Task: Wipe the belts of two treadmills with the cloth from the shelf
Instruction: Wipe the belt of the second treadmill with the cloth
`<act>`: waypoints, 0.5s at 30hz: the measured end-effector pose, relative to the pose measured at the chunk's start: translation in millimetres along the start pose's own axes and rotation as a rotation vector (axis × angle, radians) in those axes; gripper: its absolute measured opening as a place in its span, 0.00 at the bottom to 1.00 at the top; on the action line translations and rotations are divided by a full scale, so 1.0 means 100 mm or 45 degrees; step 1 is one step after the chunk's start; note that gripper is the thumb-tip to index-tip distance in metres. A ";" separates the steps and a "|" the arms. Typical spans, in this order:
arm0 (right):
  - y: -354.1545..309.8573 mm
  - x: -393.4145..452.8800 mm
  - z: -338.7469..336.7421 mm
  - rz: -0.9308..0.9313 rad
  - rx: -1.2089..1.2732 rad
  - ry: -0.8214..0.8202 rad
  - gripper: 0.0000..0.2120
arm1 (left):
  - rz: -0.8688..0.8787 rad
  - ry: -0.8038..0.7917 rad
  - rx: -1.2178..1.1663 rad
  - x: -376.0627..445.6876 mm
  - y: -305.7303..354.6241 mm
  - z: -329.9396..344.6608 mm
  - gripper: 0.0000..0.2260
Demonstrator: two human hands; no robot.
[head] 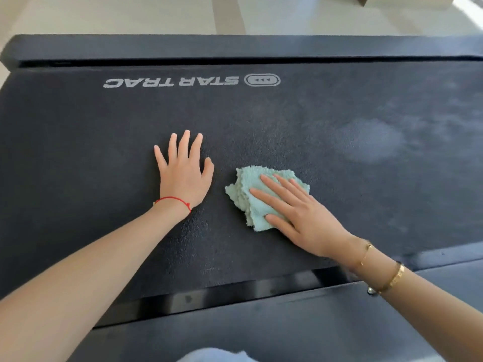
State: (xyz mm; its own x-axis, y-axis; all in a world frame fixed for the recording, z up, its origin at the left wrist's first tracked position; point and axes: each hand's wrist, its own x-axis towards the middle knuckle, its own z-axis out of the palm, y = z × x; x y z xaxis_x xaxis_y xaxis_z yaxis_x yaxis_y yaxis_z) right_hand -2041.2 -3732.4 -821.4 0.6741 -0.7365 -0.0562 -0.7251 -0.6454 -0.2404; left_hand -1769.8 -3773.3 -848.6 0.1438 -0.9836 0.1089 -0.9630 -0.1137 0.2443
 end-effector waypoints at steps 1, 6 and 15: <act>0.07 0.07 -0.02 0.063 0.005 0.026 0.24 | 0.000 0.000 0.005 0.00 0.00 -0.01 0.26; 0.17 0.31 -0.04 0.310 0.003 0.097 0.26 | -0.030 -0.005 0.031 -0.02 0.04 -0.02 0.27; -0.35 -0.36 0.03 -0.176 -0.033 -0.078 0.25 | -0.034 0.012 0.008 -0.02 0.05 0.00 0.26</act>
State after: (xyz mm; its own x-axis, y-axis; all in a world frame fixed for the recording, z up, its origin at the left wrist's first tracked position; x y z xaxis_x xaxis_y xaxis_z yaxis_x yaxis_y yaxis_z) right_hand -2039.5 -3682.6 -813.8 0.7746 -0.6269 -0.0833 -0.6275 -0.7454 -0.2252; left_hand -1774.8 -3772.2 -847.9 0.1718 -0.9788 0.1117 -0.9601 -0.1410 0.2416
